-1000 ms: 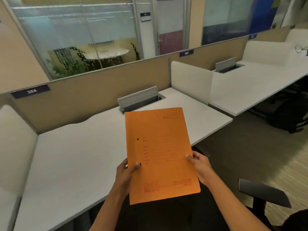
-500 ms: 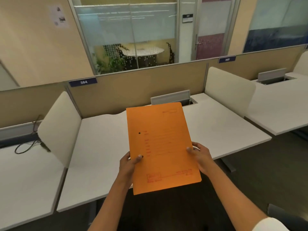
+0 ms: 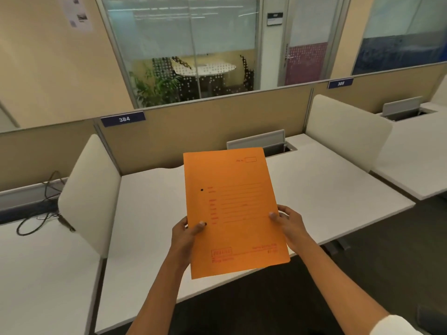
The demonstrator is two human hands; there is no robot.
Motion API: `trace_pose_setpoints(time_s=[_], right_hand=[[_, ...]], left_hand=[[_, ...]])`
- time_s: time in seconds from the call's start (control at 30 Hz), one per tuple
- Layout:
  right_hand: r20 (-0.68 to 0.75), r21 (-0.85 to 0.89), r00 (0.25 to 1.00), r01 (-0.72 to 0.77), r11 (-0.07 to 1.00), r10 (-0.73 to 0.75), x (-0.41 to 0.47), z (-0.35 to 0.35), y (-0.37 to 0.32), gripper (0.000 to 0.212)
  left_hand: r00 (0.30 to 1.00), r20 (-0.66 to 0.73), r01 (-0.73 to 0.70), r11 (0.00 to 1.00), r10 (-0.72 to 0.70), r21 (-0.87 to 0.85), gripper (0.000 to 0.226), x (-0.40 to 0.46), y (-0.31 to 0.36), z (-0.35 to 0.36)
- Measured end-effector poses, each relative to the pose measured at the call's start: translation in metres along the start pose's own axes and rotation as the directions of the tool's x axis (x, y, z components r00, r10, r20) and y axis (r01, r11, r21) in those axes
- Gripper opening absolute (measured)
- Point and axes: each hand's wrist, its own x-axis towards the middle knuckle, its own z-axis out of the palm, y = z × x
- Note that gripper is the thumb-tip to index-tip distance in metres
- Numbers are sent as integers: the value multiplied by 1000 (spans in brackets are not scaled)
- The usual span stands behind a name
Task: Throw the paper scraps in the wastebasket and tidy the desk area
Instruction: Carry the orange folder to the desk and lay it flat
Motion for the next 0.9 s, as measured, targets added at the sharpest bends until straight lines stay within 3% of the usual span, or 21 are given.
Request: trace_pose_setpoints(time_s=[0.17,0.37,0.9], right_hand=[[2,-7,1000,15,1000,-15,15,12,-13,30],[-21,-53,999,34,998,-35,27,17,-34,43],[51,-104,998,40,994,-35,134,57,-34,40]], left_hand=[[1000,-12,-2,1000,2,11,31,20,10,-9],[999,-30,31,999,-31,18,37,35,20,-7],[971,-229,89,995,-76,45,39,125,23,-17]])
